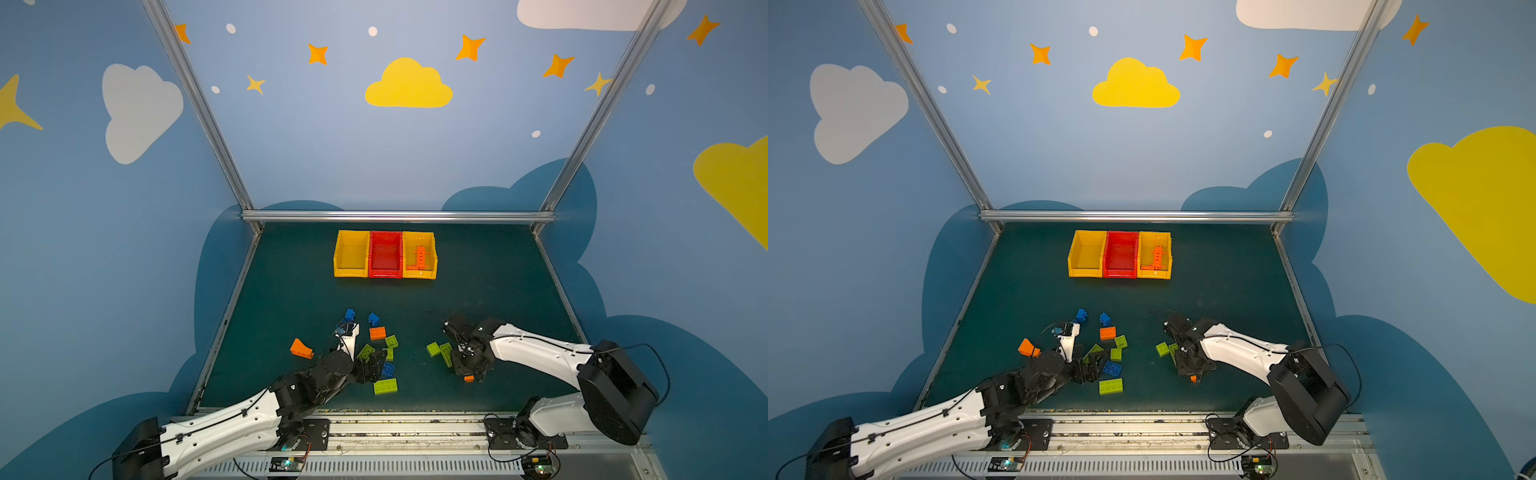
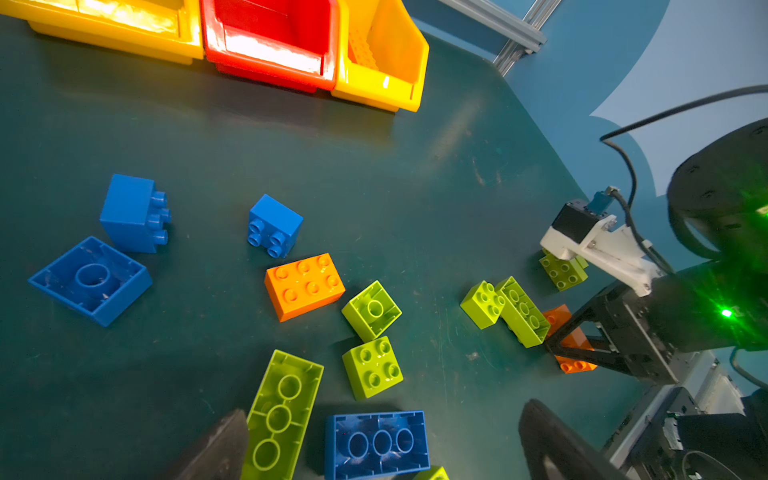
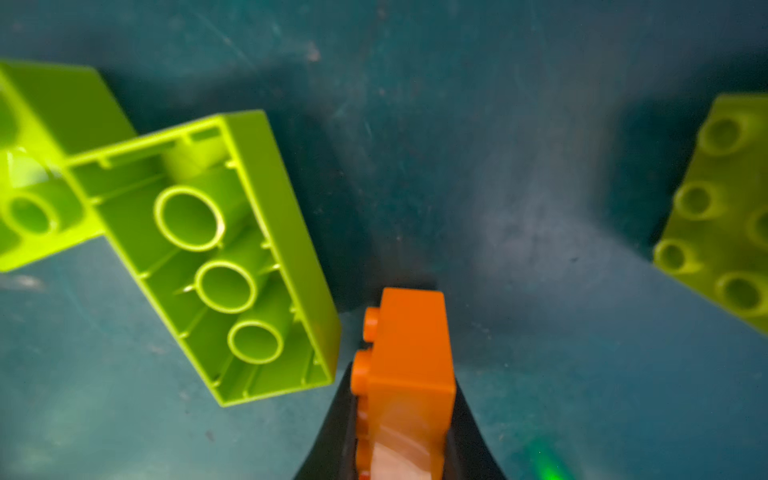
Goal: Sort the legos into containers by color
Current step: 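Move the right gripper to the orange 2x3 brick near the robot and grasp it, then carry the orange 2x3 brick to the yellow bin and release it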
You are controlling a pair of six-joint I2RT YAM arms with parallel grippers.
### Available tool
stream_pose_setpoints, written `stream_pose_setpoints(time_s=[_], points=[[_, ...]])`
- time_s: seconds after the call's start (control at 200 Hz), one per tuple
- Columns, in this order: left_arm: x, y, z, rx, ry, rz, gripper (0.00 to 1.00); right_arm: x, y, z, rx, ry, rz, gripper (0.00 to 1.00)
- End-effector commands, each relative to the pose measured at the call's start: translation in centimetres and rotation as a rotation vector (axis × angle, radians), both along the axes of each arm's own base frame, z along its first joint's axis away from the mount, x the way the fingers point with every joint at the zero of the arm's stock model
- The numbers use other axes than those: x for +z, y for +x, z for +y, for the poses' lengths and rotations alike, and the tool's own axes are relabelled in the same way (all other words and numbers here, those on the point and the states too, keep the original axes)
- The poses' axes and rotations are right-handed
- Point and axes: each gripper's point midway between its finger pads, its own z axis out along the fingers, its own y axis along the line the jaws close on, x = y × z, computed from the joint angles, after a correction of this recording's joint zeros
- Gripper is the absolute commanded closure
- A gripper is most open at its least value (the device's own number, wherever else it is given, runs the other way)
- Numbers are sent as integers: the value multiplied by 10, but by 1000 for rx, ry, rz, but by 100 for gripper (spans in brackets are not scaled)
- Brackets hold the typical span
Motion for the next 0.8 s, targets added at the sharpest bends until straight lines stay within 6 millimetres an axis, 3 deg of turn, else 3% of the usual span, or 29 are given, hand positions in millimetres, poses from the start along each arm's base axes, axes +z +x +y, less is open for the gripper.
stream_pose_setpoints(time_s=[0.0, 0.195, 0.465, 0.621, 0.796], points=[[1, 2, 2, 13, 17, -7, 0, 27, 16, 7, 12, 24, -82, 87], [2, 10, 8, 65, 37, -26, 0, 81, 68, 27, 5, 121, -251, 86], [5, 19, 13, 93, 127, -2, 0, 136, 189, 71, 13, 236, -364, 86], [6, 30, 20, 155, 123, 34, 0, 140, 262, 99, 24, 256, -360, 86], [3, 42, 23, 184, 105, 62, 0, 122, 317, 128, 57, 273, -316, 85]])
